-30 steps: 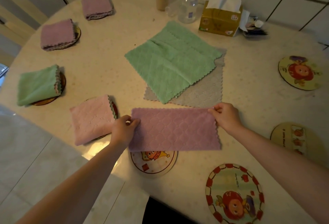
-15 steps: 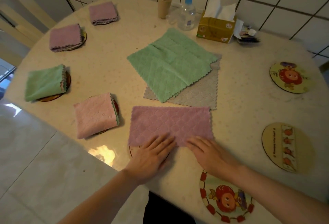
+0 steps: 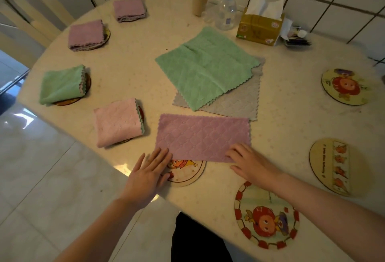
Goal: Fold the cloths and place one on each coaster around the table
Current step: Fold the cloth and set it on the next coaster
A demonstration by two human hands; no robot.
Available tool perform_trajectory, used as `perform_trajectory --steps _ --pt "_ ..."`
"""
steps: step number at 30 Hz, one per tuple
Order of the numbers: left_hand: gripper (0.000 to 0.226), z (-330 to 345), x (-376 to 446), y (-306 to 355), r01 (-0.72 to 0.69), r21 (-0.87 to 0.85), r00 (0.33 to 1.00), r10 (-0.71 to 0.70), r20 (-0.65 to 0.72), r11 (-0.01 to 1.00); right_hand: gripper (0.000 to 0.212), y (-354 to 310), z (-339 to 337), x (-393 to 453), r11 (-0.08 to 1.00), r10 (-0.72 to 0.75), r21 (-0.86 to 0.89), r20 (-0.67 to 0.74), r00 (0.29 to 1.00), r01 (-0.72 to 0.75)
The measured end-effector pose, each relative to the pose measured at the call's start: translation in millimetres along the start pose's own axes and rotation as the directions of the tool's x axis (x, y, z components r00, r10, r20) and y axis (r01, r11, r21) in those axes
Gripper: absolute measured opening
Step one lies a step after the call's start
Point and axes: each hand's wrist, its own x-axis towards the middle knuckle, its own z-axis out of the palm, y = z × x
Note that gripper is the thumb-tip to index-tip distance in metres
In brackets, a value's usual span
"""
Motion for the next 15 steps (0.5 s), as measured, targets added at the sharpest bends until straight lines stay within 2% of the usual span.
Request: perform_trajectory --steps 4,7,10,15 --pt "0.063 -7 6 10 0.063 0.010 0.996 -0.062 -0.057 0.998 0.077 3 -10 0 0.995 -0.010 -0.094 0.128 0.992 0.022" --pt "0.055 -14 17 27 0.156 0.019 0.982 -0.153 -0.111 0.988 0.076 1 -11 1 0.987 -0.021 -0.154 0.099 0.995 0.036" --pt "0.037 -18 28 51 0.221 -0.019 0.960 -0.221 -0.170 0.975 0.067 -2 -14 5 0.994 -0.031 -0.107 0.046 0.998 0.035" --pt "0.059 -18 43 107 -0.096 -0.114 0.991 0.085 -0.103 0.989 0.049 -16 -32 -6 0.997 -0.076 0.017 -0.117 0.990 0.079"
